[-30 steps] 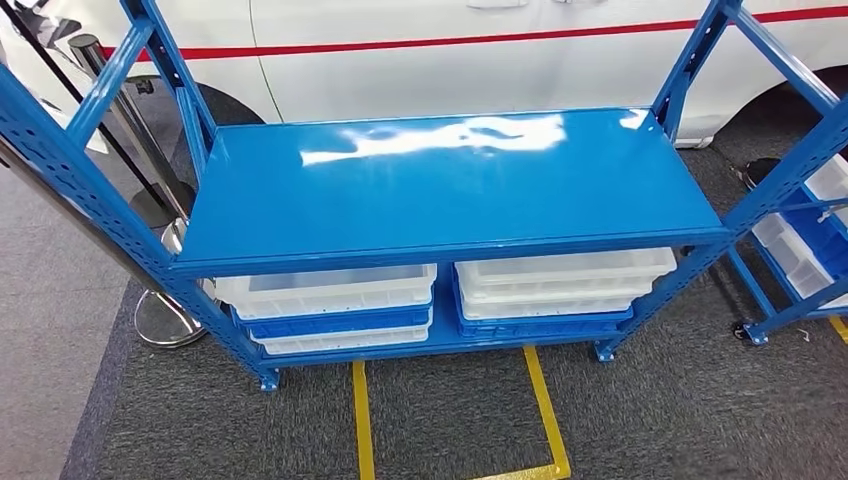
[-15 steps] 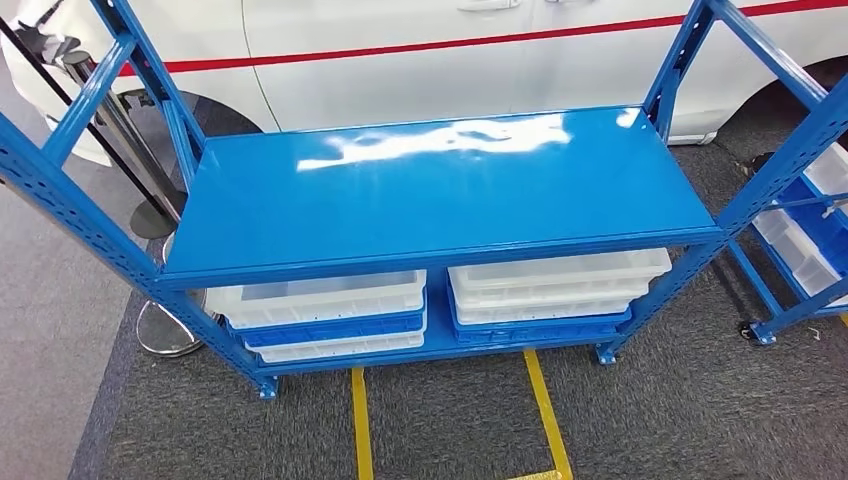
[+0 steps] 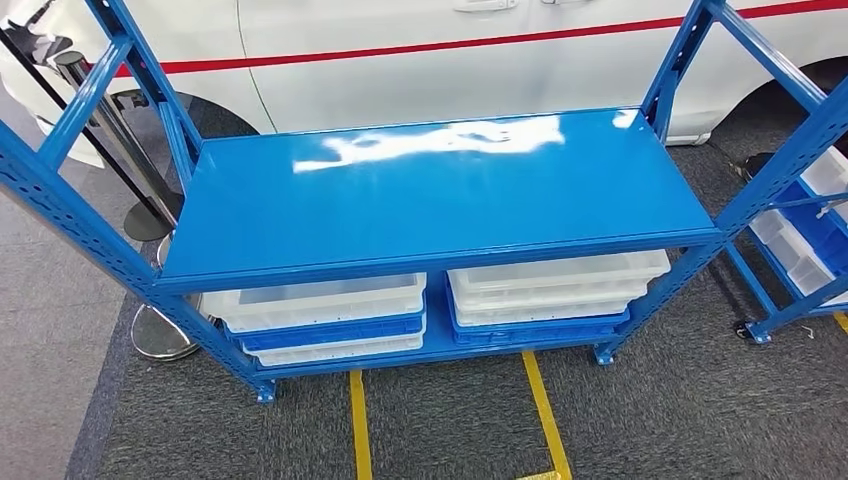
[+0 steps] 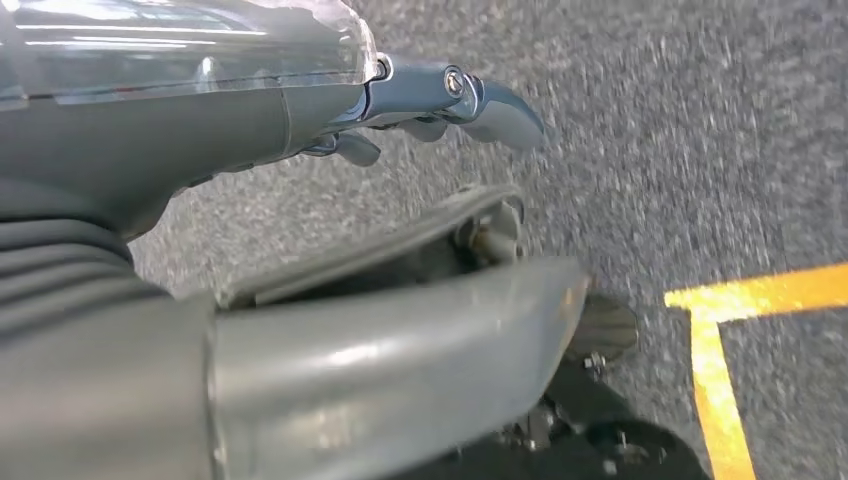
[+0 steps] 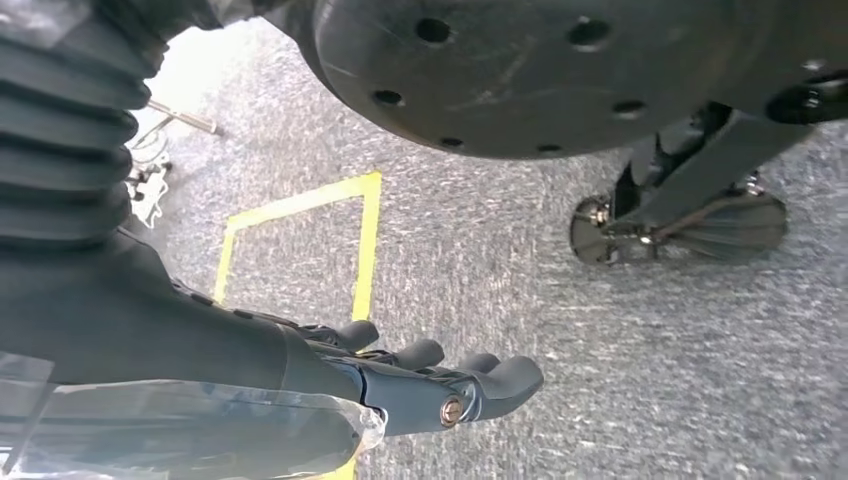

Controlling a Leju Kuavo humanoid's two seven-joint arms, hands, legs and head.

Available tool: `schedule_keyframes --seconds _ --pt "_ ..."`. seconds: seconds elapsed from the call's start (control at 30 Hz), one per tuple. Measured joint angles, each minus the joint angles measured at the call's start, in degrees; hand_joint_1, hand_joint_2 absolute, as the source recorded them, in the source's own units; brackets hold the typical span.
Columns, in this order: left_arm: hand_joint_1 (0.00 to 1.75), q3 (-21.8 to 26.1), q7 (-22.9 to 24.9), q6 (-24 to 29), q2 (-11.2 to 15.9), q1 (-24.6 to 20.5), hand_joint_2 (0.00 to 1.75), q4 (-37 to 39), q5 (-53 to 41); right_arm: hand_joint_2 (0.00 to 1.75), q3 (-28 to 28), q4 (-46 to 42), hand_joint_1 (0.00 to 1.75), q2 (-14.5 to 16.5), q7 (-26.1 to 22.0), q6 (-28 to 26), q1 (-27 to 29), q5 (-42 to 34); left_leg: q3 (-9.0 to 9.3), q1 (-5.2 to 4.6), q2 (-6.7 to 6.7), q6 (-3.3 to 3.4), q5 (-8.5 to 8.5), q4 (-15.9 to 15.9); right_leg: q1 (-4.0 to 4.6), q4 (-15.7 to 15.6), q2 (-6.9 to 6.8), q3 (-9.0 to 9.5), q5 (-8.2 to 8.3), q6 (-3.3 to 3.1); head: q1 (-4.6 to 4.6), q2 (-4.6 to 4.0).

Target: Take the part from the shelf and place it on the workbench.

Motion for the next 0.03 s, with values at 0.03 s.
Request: schedule_keyframes --seconds 0.03 --pt "0.0 0.0 0.07 0.07 0.01 -0.01 1.75 0.0 0.0 1.75 -0.03 -0.03 0.0 0.0 0.0 -0.02 -0.03 0.0 0.0 -0.02 0.0 0.04 -0.02 0.01 -0.02 -0.03 0.02 0.01 0.0 0.05 0.0 0.0"
